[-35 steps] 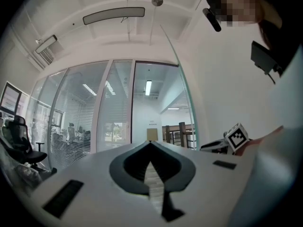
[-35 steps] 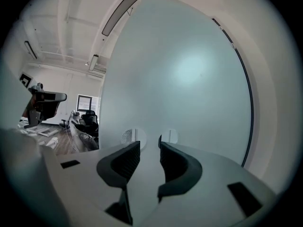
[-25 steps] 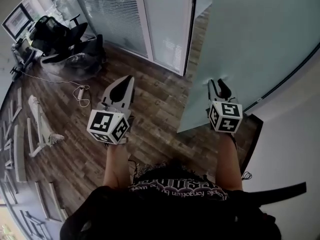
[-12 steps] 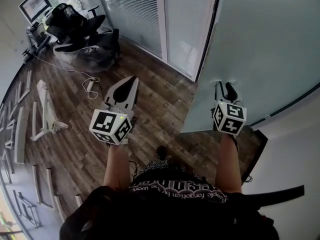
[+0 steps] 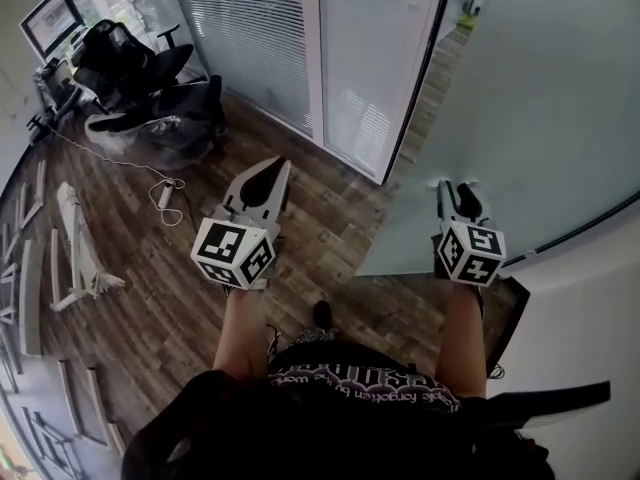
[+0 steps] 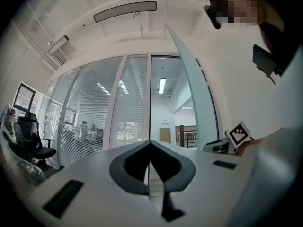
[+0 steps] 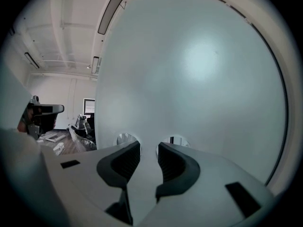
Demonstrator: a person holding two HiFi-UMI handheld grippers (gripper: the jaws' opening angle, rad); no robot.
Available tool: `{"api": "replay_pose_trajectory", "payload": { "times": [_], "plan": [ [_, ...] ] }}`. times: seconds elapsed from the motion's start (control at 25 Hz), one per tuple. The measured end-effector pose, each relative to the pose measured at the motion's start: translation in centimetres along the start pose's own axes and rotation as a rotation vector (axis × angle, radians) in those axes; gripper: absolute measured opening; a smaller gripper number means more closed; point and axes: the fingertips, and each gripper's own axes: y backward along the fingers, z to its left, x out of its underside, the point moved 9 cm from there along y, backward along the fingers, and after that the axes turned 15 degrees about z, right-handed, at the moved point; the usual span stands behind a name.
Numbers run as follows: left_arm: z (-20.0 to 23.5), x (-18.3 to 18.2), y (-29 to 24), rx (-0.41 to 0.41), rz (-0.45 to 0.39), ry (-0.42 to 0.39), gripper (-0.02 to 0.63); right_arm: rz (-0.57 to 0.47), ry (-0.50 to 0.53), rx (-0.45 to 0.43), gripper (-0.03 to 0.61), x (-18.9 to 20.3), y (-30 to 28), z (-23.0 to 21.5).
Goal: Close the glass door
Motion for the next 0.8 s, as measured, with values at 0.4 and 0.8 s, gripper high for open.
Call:
{"api": "replay_pose_trajectory", "payload": {
  "times": [0.4,0.8],
  "plan": [
    [8.2,-3.3,-8.3,0.102,-0.027,-0.047,0.002,-0.016,-0.037,0.1,0.12,-3.8,-7.7,-1.0],
    [11.5,-3.1,-15.3,0.161,0.021,-0.048,0.002,0.001,-0.049,0.178,0.12,-7.2,-14.6,-3.0]
  ]
}}
